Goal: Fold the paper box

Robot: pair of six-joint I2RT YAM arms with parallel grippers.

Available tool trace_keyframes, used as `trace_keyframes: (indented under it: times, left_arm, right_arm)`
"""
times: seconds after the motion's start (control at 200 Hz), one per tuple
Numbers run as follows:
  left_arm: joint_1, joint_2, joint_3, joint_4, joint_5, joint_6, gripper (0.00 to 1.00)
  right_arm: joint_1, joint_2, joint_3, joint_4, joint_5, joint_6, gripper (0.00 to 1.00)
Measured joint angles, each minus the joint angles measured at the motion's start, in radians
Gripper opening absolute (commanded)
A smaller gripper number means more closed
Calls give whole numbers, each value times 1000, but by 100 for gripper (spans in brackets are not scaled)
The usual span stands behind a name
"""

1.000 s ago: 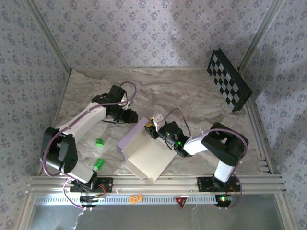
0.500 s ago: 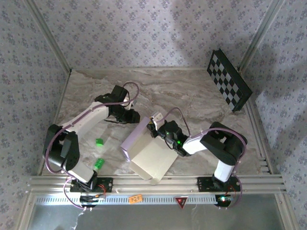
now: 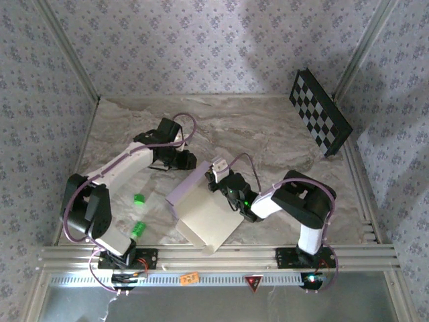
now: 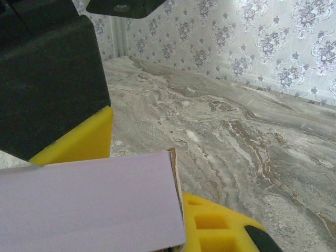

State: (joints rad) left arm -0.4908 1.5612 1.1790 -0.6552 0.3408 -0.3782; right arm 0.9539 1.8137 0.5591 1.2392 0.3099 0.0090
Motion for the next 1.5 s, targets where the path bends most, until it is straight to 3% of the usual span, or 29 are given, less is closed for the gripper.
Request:
trace_keyframes:
  times: [0.07, 0.32, 0.605, 0.935, 1.499]
  left_arm:
    - [-1, -12, -10, 4, -16, -5, 38]
    - [-2, -43, -30, -18, 19, -7, 42]
    - [-2, -38, -47, -21, 50, -4, 41]
    - [-2, 34, -113, 9, 71, -5, 35]
    - [-12, 98, -120, 94, 90, -18, 27]
  right_arm:
    - [-4, -2, 0, -3, -12, 1, 18]
    - [-13, -50, -27, -62, -113, -2, 36]
    - [-38, -4, -94, -28, -213, 18, 40]
    - [-99, 122, -101, 41, -287, 39, 30]
    - [-101, 139, -76, 51, -293, 47, 1]
